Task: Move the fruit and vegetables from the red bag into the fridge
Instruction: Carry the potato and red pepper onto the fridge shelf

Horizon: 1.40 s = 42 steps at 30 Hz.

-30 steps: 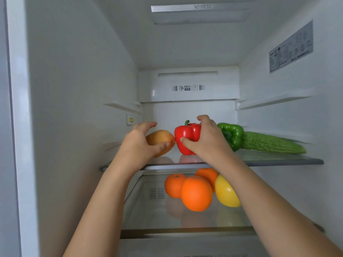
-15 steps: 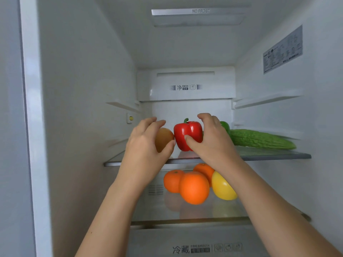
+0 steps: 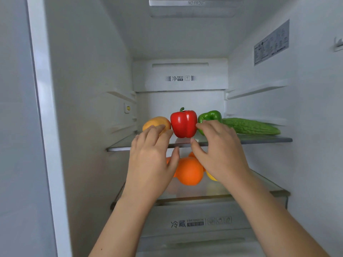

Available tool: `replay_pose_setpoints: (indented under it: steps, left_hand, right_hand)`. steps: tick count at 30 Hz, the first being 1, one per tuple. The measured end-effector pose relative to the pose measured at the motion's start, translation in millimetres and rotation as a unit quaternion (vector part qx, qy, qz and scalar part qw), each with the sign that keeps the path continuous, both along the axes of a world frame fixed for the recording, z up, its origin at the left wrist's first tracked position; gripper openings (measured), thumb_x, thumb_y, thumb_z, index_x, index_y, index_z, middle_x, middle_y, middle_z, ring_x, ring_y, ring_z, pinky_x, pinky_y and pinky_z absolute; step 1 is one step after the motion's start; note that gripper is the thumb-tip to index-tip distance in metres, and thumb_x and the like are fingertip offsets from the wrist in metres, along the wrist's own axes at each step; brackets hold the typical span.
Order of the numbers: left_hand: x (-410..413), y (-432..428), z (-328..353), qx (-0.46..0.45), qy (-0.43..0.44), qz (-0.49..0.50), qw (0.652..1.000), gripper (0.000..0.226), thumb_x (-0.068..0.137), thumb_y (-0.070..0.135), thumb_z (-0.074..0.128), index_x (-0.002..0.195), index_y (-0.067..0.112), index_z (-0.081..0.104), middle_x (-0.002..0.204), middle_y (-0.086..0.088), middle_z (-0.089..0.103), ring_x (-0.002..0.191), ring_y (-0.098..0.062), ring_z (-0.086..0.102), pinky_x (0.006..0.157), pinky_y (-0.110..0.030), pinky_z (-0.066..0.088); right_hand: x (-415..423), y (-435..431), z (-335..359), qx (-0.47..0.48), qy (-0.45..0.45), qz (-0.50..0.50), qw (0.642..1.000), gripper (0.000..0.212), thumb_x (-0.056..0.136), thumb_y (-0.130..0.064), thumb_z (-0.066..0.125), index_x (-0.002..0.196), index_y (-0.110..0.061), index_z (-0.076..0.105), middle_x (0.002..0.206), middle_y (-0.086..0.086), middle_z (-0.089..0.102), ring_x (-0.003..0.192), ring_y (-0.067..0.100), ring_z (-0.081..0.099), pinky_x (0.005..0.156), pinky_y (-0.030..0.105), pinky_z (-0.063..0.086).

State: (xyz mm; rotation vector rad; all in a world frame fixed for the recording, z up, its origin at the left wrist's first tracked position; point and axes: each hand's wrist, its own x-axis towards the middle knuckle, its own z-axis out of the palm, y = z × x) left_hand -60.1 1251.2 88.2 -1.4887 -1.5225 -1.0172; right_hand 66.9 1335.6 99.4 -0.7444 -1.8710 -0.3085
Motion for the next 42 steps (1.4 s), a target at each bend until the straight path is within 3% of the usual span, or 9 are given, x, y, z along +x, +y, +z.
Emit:
replay_pose_setpoints:
  steps: [5, 23, 30, 35, 42]
  left_hand:
    - [5, -17, -24, 0.005, 0.007, -0.005, 1.0, 0.04, 0.08, 0.03, 0.046, 0.108, 0.008, 0.064, 0.115, -0.012, 0.063, 0.109, -0.034, 0.056, 0.09, -0.047, 0.045]
    - [46, -113, -131, -0.027, -0.03, -0.056, 0.998, 0.037, 0.08, 0.027, 0.048, 0.106, 0.006, 0.064, 0.11, -0.012, 0.065, 0.107, -0.033, 0.057, 0.085, -0.053, 0.047]
    - [100, -164, -145, -0.052, -0.047, -0.063, 0.996, 0.038, 0.081, 0.027, 0.046, 0.106, 0.007, 0.064, 0.111, -0.011, 0.065, 0.107, -0.032, 0.058, 0.089, -0.049, 0.047]
    - [156, -210, -160, -0.07, -0.063, -0.066, 0.993, 0.037, 0.082, 0.028, 0.045, 0.106, 0.007, 0.064, 0.112, -0.01, 0.065, 0.108, -0.032, 0.057, 0.088, -0.049, 0.047]
    - [243, -277, -187, -0.115, -0.091, -0.069, 0.987, 0.039, 0.081, 0.03, 0.046, 0.109, 0.01, 0.064, 0.114, -0.006, 0.064, 0.112, -0.026, 0.054, 0.092, -0.047, 0.046]
  right_hand:
    - [6, -24, -23, 0.016, -0.017, -0.007, 1.0, 0.042, 0.077, -0.035, 0.043, 0.099, -0.01, 0.068, 0.101, 0.008, 0.067, 0.092, 0.029, 0.062, 0.084, 0.05, 0.047]
    - [70, -140, -125, -0.019, -0.083, -0.047, 0.995, 0.041, 0.081, -0.03, 0.044, 0.103, -0.005, 0.067, 0.103, 0.01, 0.068, 0.095, 0.029, 0.064, 0.081, 0.046, 0.05]
    - [128, -193, -135, -0.033, -0.082, -0.065, 0.994, 0.034, 0.079, -0.026, 0.055, 0.102, -0.005, 0.067, 0.101, 0.01, 0.069, 0.093, 0.028, 0.065, 0.08, 0.046, 0.053]
    - [181, -236, -146, -0.031, -0.074, -0.051, 0.995, 0.042, 0.082, -0.031, 0.041, 0.102, -0.006, 0.067, 0.103, 0.01, 0.069, 0.096, 0.028, 0.064, 0.081, 0.05, 0.052]
    - [267, -295, -172, -0.038, -0.062, -0.044, 0.996, 0.042, 0.081, -0.03, 0.043, 0.103, -0.005, 0.068, 0.103, 0.01, 0.069, 0.1, 0.022, 0.054, 0.083, 0.047, 0.052]
